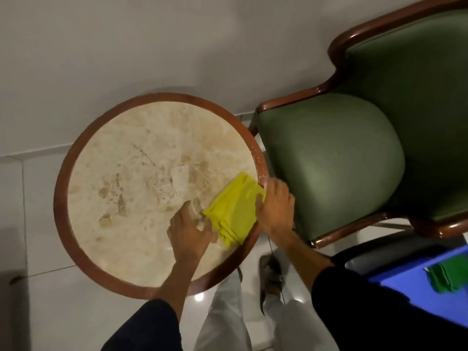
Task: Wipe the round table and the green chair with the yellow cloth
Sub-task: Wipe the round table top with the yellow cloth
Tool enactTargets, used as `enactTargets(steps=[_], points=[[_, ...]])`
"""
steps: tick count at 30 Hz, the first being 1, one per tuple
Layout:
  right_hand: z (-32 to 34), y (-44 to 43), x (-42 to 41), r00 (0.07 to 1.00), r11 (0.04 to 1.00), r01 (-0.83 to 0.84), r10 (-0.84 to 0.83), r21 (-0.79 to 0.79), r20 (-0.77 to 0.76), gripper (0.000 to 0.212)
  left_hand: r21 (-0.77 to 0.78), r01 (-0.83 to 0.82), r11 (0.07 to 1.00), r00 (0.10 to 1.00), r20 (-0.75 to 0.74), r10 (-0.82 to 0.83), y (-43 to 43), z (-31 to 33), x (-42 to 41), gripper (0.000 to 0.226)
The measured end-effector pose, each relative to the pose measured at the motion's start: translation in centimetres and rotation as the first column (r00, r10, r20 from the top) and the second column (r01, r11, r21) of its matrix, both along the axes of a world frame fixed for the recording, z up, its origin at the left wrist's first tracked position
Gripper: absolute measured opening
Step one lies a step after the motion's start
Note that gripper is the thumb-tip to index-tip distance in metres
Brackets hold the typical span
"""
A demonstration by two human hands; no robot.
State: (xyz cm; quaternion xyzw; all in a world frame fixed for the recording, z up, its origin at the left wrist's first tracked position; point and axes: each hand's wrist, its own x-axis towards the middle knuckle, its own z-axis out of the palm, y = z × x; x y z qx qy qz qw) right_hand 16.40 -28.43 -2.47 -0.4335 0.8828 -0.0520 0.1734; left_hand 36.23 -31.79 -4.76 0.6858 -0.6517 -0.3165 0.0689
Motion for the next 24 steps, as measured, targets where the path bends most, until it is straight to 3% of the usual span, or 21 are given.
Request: enactTargets(steps=[2,3,6,9,11,14,16,19,21,24], points=[[-1.5,1.3,3.2,0.999,0.999,0.032,-0.032,-0.027,0.011,0.061,-0.228,0.166,0.959,0.983,0.118,-0.142,-2.6,-1.1,0.3,0.054],[-2.6,1.4,4.7,0.997,0.997,0.069,-0.068,-0.021,0.042,0.068,-0.27,0.24,0.932,0.964,0.176,-0.198,-4.1,-1.9,0.2,0.053],[-6.2,0.0,8.6,0.982,0.986,0.153,-0.159,0.064,0.106,0.085,-0.269,0.364,0.892,0.906,0.326,-0.272,-7.9,-5.0,0.7,0.052],[-8.5,-4.2,9.9,0.975,0.977,0.209,-0.212,0.048,0.07,0.087,-0.216,0.326,0.92,0.887,0.408,-0.219,-8.3,-8.9,2.6,0.059],[-9.9,-6.4,9.4,0.996,0.997,0.081,-0.081,-0.005,0.024,0.08,-0.261,0.327,0.908,0.878,0.44,-0.19,-7.6,-10.7,3.6,0.06],[-11.4,-8.1,8.0,0.961,0.956,-0.278,0.276,-0.089,-0.032,0.067,-0.301,0.328,0.896,0.877,0.449,-0.17,-7.9,-11.6,3.6,0.056],[-11.5,-9.9,7.1,0.853,0.844,-0.521,0.518,-0.129,-0.054,0.063,-0.333,0.311,0.89,0.882,0.451,-0.139,-7.9,-11.4,3.5,0.054],[-11.1,-15.3,4.5,0.579,0.573,-0.815,0.811,-0.089,-0.082,0.061,-0.354,0.299,0.886,0.89,0.437,-0.126,-7.7,-10.7,3.1,0.053],[-11.0,-19.1,1.9,0.472,0.474,-0.88,0.875,-0.01,-0.109,0.061,-0.333,0.276,0.902,0.901,0.416,-0.122,-7.7,-10.5,3.1,0.054],[-11.2,-22.5,-2.2,0.551,0.559,-0.828,0.825,0.04,-0.129,0.059,-0.311,0.273,0.91,0.903,0.41,-0.131,-7.7,-10.5,3.1,0.056]])
